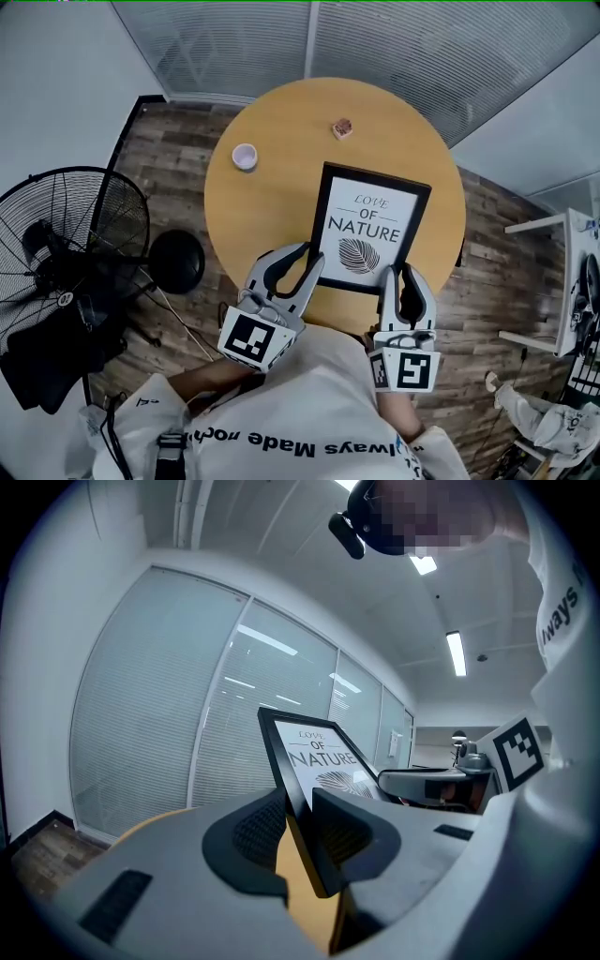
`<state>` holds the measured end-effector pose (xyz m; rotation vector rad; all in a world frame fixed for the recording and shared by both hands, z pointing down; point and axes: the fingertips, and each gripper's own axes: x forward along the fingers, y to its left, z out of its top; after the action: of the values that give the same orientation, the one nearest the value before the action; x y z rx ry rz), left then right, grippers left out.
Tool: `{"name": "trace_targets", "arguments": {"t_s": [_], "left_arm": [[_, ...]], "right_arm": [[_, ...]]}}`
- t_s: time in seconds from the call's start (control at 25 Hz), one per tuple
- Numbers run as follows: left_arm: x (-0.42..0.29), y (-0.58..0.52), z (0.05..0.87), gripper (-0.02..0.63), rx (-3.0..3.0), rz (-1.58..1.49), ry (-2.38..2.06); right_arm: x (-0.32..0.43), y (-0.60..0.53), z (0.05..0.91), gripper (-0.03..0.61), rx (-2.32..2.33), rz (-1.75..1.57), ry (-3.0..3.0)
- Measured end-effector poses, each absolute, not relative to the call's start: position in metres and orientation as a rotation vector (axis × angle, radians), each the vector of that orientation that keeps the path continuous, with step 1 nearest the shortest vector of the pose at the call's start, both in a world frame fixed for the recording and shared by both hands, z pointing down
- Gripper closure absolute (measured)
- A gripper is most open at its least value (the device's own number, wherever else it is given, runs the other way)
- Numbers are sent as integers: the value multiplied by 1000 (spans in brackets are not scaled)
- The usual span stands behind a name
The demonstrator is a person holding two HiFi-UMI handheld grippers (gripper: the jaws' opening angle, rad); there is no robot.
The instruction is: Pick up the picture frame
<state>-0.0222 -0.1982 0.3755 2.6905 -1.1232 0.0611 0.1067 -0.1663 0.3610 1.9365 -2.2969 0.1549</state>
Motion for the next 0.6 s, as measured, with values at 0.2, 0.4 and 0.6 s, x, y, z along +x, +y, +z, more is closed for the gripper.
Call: {"name": "trace_targets", "arguments": {"t_s": [0.2, 0.4, 0.6], "left_arm": [[-19, -200, 377, 512, 2686, 71, -1121], [-19, -201, 379, 512, 2678, 69, -1115], [-19, -202, 378, 512, 2683, 77, -1104]], "right_arm": [[109, -168, 363, 485, 1938, 164, -2296], [109, -168, 364, 485, 1945, 170, -2292], [109, -169, 365, 485, 1950, 185, -2287]]}}
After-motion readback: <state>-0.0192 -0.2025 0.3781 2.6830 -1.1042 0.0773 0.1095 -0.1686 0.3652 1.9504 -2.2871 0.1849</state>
